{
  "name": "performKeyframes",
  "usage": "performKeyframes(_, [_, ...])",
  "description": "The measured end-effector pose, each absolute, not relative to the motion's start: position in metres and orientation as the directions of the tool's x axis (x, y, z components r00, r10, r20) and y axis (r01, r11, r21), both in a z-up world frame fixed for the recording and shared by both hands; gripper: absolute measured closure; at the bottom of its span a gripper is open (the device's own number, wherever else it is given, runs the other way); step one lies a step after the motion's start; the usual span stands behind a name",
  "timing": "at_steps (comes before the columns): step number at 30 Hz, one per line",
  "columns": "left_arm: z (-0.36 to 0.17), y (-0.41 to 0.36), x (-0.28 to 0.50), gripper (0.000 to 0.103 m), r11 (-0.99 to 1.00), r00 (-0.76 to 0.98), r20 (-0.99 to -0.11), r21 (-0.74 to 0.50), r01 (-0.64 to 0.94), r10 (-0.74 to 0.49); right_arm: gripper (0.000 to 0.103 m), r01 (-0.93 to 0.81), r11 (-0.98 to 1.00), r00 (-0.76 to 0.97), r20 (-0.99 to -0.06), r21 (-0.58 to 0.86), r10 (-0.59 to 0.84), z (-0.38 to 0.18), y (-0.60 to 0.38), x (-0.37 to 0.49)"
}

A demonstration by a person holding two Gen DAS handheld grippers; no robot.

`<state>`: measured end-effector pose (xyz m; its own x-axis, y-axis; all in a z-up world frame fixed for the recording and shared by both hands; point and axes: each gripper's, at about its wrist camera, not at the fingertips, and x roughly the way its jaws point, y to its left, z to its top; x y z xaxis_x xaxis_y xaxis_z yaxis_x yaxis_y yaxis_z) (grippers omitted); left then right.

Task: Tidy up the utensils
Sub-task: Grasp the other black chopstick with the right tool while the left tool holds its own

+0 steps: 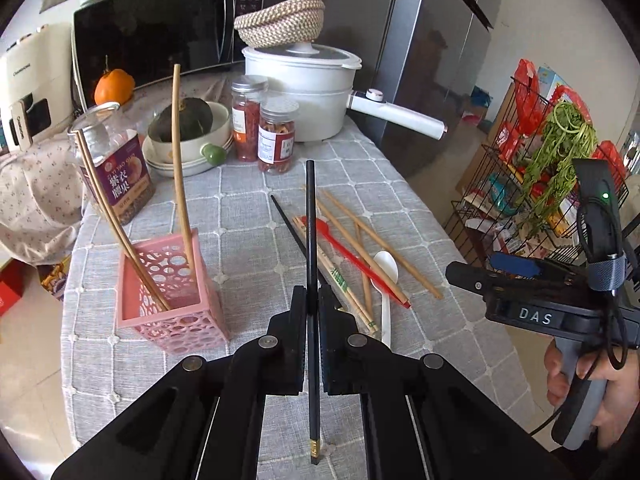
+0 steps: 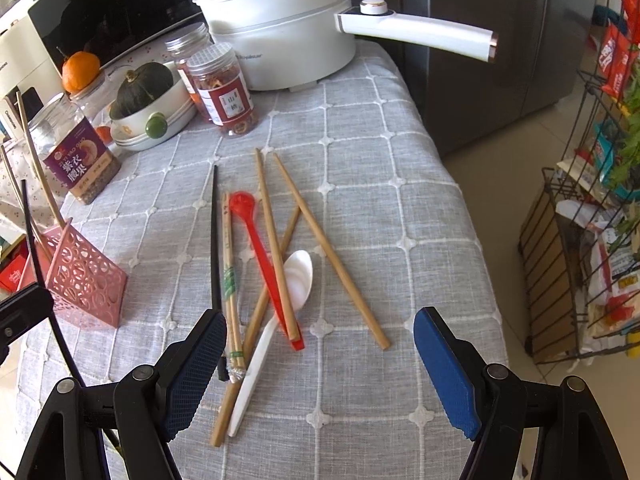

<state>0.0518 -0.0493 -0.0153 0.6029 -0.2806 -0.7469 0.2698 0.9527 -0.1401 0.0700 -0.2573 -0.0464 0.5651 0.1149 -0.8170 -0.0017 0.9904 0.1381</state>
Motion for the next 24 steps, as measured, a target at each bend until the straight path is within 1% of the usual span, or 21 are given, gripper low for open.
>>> performKeyframes(8, [0.003,-0.016,0.029,0.098,0.939,0.623,-0.709,-0.184,0.290,-0.331,0.021,-0.031,0.991,0.553,-0.823,0.132,0.127,-0.050,-0.230,0.083])
performKeyframes(12, [0.011,0.001,0.024,0.098,0.930,0.626,-0.691,-0.218,0.295,-0.360,0.022,-0.086,0.988,0.522,-0.839,0.128,0.155,-0.059,-0.211,0.103])
performKeyframes(14, [0.017,0.009,0.022,0.098,0.927,0.634,-0.679,-0.228,0.298,-0.370,0.028,-0.120,0.981,0.506,-0.841,0.152,0.192,-0.062,-0.203,0.116])
performKeyframes(16, [0.021,0.015,0.021,0.098,0.924,0.640,-0.669,-0.238,0.298,-0.378,0.047,-0.164,0.974,0.496,-0.840,0.158,0.220,-0.065,-0.193,0.131])
performKeyframes(17, [0.022,0.019,0.020,0.098,0.923,0.640,-0.666,-0.245,0.298,-0.383,0.051,-0.186,0.971,0.491,-0.842,0.150,0.224,-0.068,-0.187,0.139])
performKeyframes(19, [0.024,0.025,0.020,0.098,0.917,0.637,-0.660,-0.261,0.301,-0.397,0.063,-0.222,0.965,0.478,-0.848,0.137,0.230,-0.076,-0.177,0.155])
performKeyframes(22, [0.028,0.037,0.017,0.098,0.910,0.638,-0.650,-0.283,0.302,-0.413,0.073,-0.255,0.954,0.443,-0.857,0.161,0.263,-0.092,-0.165,0.180])
performKeyframes(24, [0.032,0.046,0.015,0.098,0.905,0.643,-0.638,-0.301,0.300,-0.425,0.076,-0.260,0.949,0.424,-0.861,0.180,0.280,-0.103,-0.159,0.197])
